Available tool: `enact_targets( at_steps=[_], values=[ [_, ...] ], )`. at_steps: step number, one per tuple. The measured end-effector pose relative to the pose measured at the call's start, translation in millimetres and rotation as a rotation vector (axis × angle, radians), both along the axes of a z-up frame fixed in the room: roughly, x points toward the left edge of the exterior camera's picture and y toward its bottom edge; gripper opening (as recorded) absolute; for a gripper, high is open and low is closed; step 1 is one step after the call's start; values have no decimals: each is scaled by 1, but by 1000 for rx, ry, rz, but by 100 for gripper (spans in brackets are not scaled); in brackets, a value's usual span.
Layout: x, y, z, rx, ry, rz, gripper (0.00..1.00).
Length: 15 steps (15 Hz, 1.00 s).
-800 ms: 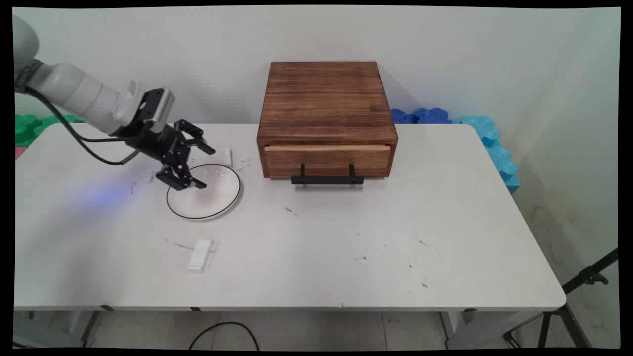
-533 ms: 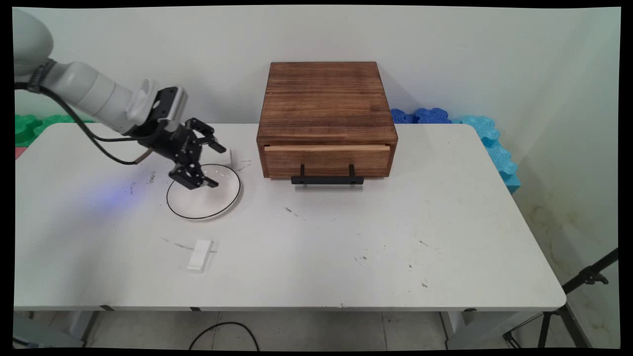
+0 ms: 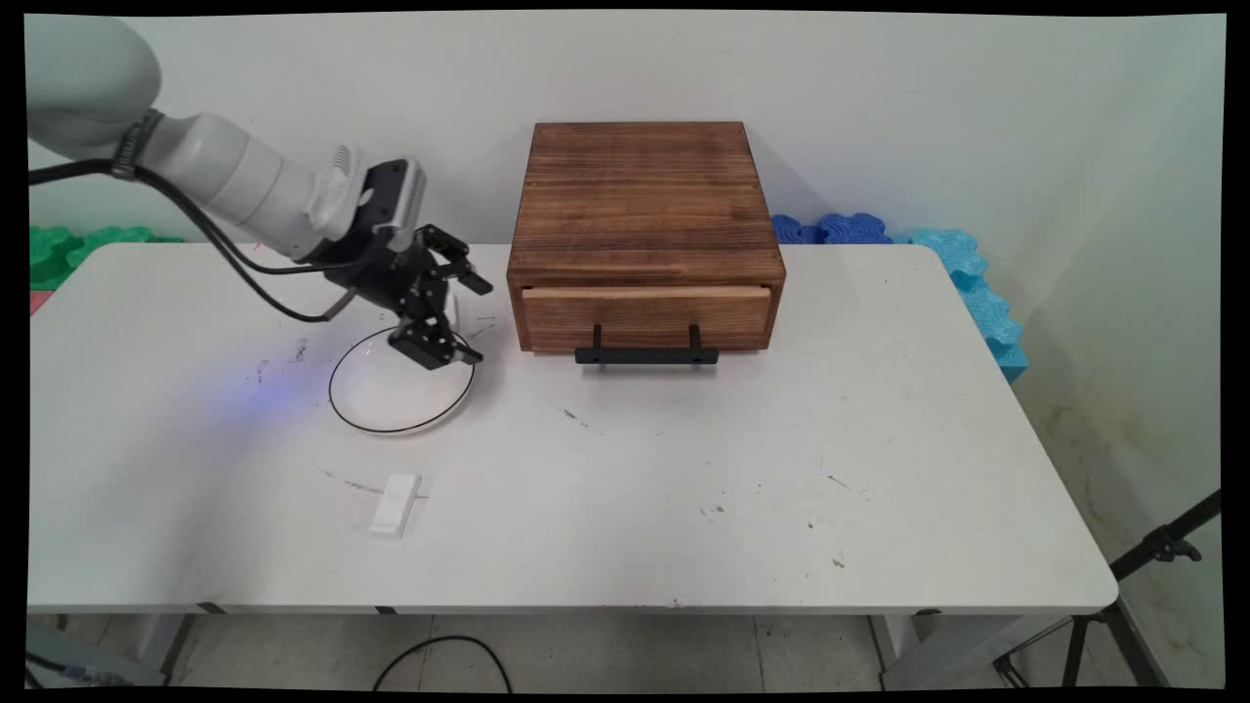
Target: Open the drawer
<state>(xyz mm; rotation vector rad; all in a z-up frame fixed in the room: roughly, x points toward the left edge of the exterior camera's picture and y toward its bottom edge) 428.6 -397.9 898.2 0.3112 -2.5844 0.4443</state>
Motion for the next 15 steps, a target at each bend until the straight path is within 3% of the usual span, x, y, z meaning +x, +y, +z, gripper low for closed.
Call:
enact_targets(
  at_steps=[8,15],
  values=[
    [-51,-12,1,-1,19,37,100],
    [-91,-21,-12,12,23,76,100]
  ],
)
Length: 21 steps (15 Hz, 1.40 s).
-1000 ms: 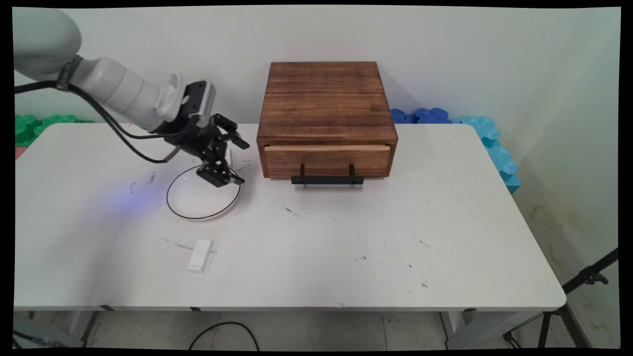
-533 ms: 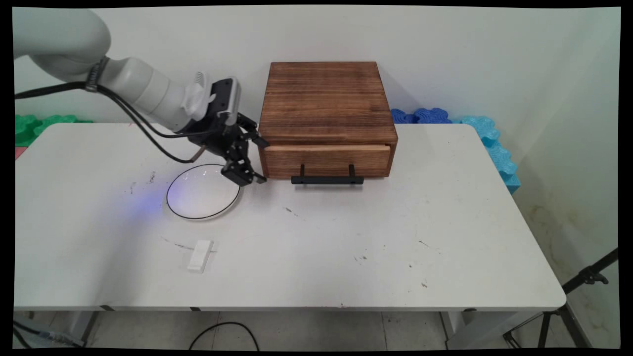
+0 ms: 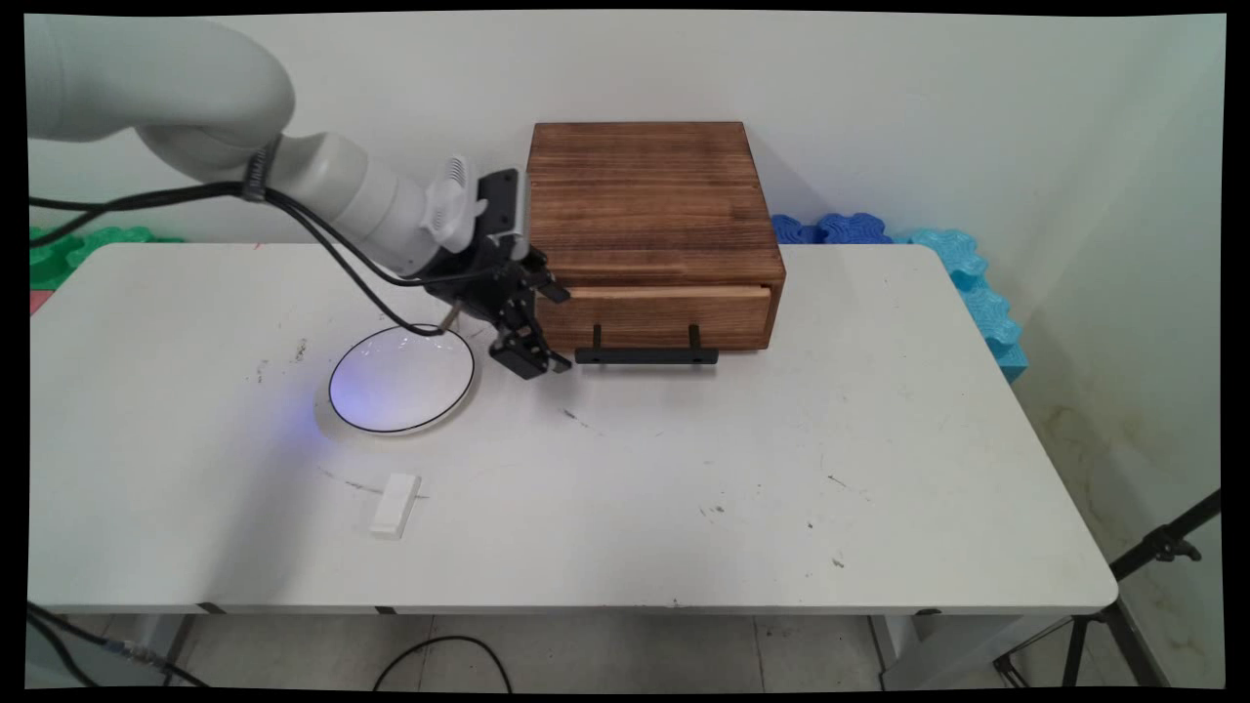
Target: Open the drawer
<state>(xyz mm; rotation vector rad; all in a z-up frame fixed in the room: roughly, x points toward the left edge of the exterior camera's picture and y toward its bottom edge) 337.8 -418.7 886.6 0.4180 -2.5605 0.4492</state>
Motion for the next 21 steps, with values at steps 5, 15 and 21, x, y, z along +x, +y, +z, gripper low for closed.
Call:
enact_targets(
  at_steps=[5,15,21],
  values=[
    [-25,-7,-12,4,3,20,100],
    [-57,-22,-36,7,3,39,100],
    [-69,-30,-52,12,-2,46,100]
  ],
)
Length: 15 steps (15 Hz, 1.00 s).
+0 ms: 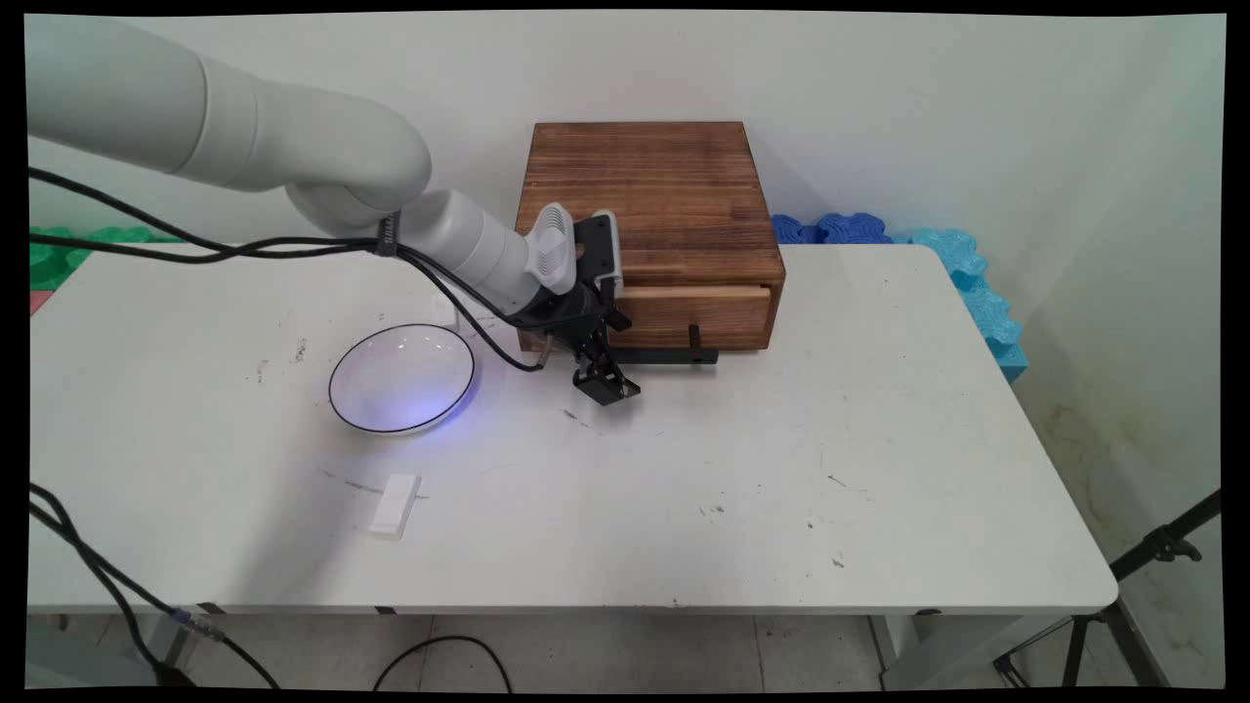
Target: Open the drawer
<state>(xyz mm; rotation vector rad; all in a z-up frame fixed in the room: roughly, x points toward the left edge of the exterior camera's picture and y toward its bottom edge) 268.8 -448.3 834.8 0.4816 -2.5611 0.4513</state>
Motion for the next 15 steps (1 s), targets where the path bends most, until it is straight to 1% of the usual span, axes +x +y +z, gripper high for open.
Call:
enact_targets(
  at_steps=[5,15],
  values=[
    [-7,-4,-12,7,-4,0,100],
    [-12,-4,-26,25,-11,6,100]
  ],
)
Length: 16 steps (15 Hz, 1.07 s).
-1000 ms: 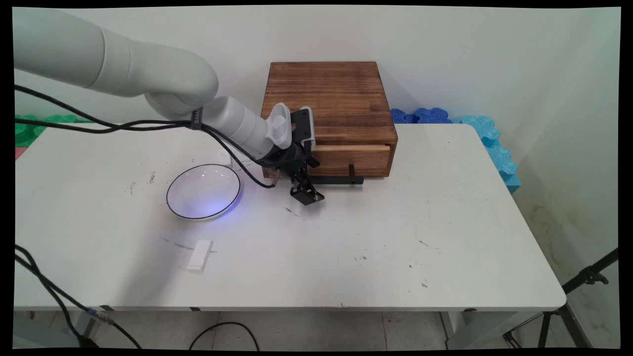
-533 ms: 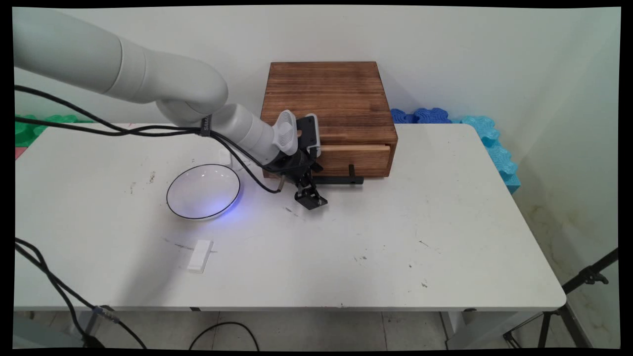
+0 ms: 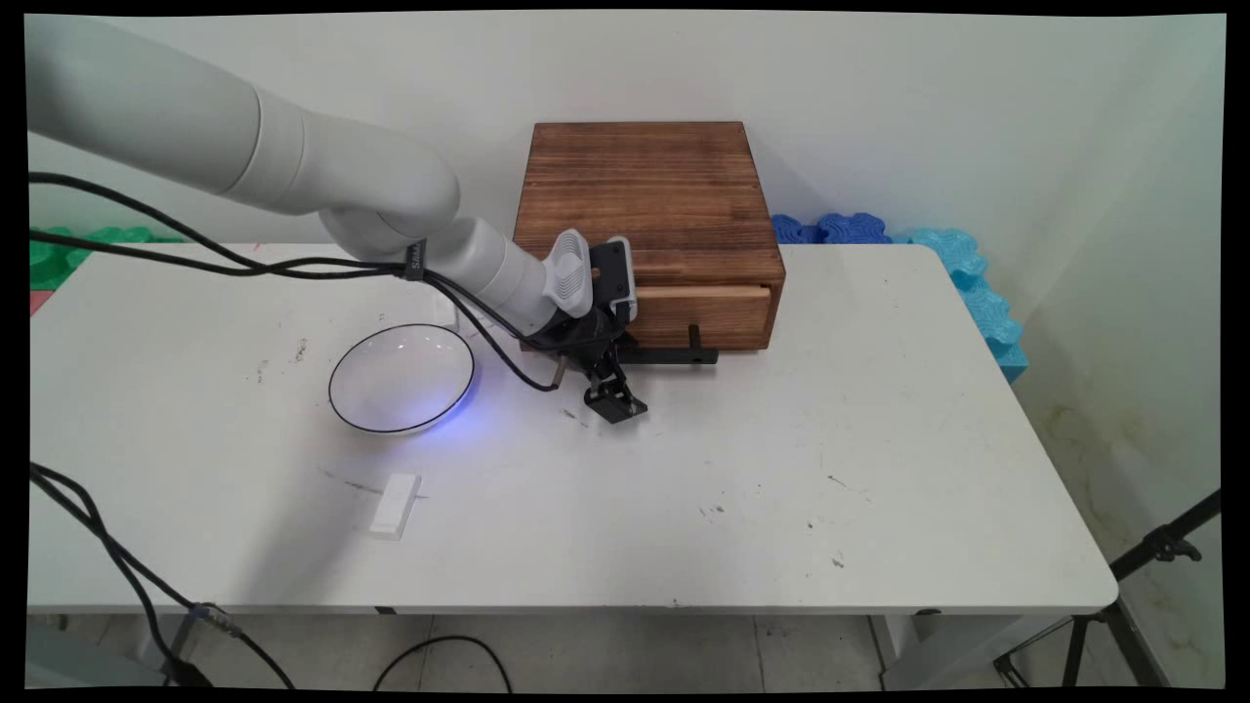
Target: Open the drawer
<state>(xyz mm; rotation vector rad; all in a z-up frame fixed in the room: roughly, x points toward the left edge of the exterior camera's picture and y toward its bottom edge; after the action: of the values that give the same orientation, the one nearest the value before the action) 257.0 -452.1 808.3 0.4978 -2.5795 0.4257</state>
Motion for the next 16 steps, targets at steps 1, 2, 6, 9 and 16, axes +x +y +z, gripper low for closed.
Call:
enact_targets(
  at_steps=[1,2,6,9,16],
  values=[
    [0,1,-1,3,0,1,100],
    [0,1,-2,4,-1,1,100],
    [-3,6,-6,16,0,1,100],
    [-5,11,-7,24,1,0,100],
    [-10,31,-9,44,5,-5,100]
  ],
)
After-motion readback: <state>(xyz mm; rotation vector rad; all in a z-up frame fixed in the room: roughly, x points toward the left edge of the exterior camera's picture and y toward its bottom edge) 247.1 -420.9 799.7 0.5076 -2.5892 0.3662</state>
